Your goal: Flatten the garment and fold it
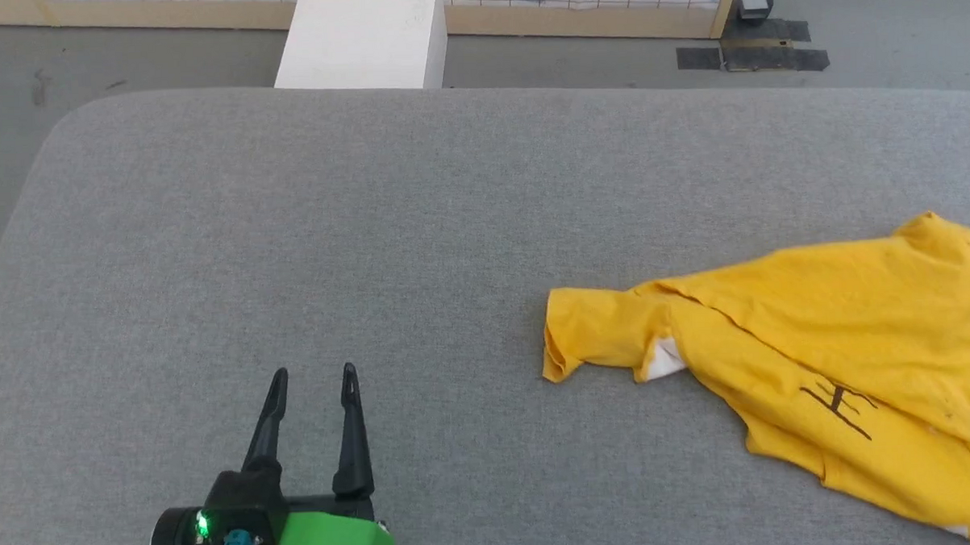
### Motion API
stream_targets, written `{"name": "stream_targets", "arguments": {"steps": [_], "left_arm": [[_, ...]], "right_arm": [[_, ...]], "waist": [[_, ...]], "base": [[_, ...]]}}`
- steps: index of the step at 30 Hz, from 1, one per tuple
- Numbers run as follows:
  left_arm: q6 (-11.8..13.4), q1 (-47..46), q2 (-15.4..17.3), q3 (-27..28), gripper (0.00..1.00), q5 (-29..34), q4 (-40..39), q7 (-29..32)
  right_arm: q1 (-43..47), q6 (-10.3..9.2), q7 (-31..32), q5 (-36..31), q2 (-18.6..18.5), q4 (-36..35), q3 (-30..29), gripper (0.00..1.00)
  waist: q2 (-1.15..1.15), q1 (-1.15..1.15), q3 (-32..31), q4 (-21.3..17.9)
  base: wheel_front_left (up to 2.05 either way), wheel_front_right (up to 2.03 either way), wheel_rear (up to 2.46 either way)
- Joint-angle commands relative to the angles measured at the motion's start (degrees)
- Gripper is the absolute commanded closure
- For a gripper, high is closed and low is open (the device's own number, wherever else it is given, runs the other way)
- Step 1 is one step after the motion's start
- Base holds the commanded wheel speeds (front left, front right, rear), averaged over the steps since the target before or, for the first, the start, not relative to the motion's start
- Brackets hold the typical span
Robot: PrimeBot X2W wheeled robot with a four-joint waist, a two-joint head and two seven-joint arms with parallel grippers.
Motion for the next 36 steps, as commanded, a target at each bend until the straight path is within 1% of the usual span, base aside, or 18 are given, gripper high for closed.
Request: {"name": "stream_targets", "arguments": {"steps": [1,2,3,4,8,12,13,17,19,22,24,26,28,30,32,36], "left_arm": [[-0.4,0.8,0.1,0.3,0.00,-0.1,0.2,-0.2],[-0.5,1.0,0.2,0.3,0.00,-0.1,0.3,-0.2],[-0.5,1.2,0.3,0.3,0.00,0.0,0.4,-0.2],[-0.5,1.3,0.3,0.3,0.00,0.0,0.5,-0.2],[-0.8,1.4,0.6,0.3,0.00,0.0,0.6,-0.2],[-0.9,1.7,0.8,0.3,0.00,0.0,0.2,-0.2],[-0.9,1.8,0.9,0.2,0.00,0.1,-0.1,-0.2],[-0.9,2.2,0.8,0.1,0.00,0.1,-0.8,-0.2],[-0.9,2.6,0.8,0.1,0.00,0.2,-1.1,-0.2],[-0.5,3.1,0.7,0.1,0.00,0.4,-1.5,-0.2],[-0.3,3.0,0.8,0.1,0.00,0.9,-2.1,-0.2],[-0.5,2.1,1.2,-0.3,0.00,1.6,-2.5,-0.2],[-1.2,0.0,1.8,-0.9,0.00,2.1,-2.8,0.3],[-2.5,-3.2,2.7,-2.1,0.00,3.0,-2.6,2.1],[-4.3,-7.6,3.5,-3.8,0.00,4.3,-1.9,4.6],[-8.4,-17.5,3.7,-8.1,0.00,6.0,1.6,12.4]], "right_arm": [[-0.1,-0.09,-1.3,-1.4,0.5,0.8,-0.1,1.00],[-0.4,-0.09,-2.5,-2.0,1.0,1.4,-0.5,0.95],[-1.2,-0.09,-4.4,-2.8,1.4,1.8,-0.6,0.44],[-2.0,-0.09,-5.9,-3.3,1.7,2.0,-0.6,0.00],[-6.4,-0.09,-13.2,-4.3,2.4,0.1,0.8,0.00],[-10.4,-0.09,-19.8,-4.1,3.9,-5.3,3.2,0.00],[-11.5,-0.09,-22.5,-4.4,4.5,-7.1,3.7,0.00],[-12.3,-0.09,-30.9,-7.0,7.1,-11.3,6.6,0.00],[-11.4,-0.09,-33.8,-8.1,8.1,-12.1,8.0,0.00],[-9.7,-0.09,-36.4,-8.9,8.8,-12.6,9.5,0.00],[-8.7,-0.09,-37.2,-6.1,8.8,-12.1,9.9,0.00],[-8.1,-0.09,-37.7,-5.2,8.9,-11.7,10.5,0.00],[-8.3,-0.09,-38.4,-4.4,8.9,-11.4,10.4,0.00],[-8.8,-0.09,-38.6,-4.3,8.9,-11.3,10.2,0.00],[-9.6,-0.09,-38.7,-4.4,8.9,-11.3,9.8,0.00],[-11.3,-0.09,-38.5,-4.6,8.9,-11.8,9.5,0.00]], "waist": [[0.00,0.00,-0.6,-0.4],[0.00,0.00,-0.8,-0.6],[0.00,0.00,-1.2,-0.8],[0.00,0.00,-1.5,-1.1],[0.00,0.00,-2.9,-2.0],[0.00,0.00,-4.0,-2.8],[0.00,0.00,-4.1,-3.0],[0.00,0.00,-4.5,-3.2],[0.00,0.00,-4.5,-3.2],[0.00,0.00,-4.2,-3.3],[0.00,0.00,-3.6,-3.5],[0.00,0.00,-2.8,-3.8],[0.00,0.00,-1.8,-3.9],[0.00,0.00,-0.9,-4.0],[0.00,0.00,0.1,-4.0],[0.00,0.00,2.2,-4.0]], "base": [[0.00,0.00,0.00],[0.00,0.00,0.00],[0.00,0.00,0.00],[0.00,0.00,0.00],[0.00,0.00,0.00],[0.00,0.00,0.00],[0.00,0.00,0.00],[0.00,0.00,0.00],[0.00,0.00,0.00],[0.00,0.00,0.00],[0.00,0.00,0.00],[0.00,0.00,0.00],[0.00,0.00,0.00],[0.00,0.00,0.00],[0.00,0.00,0.00],[0.00,0.00,0.00]]}}
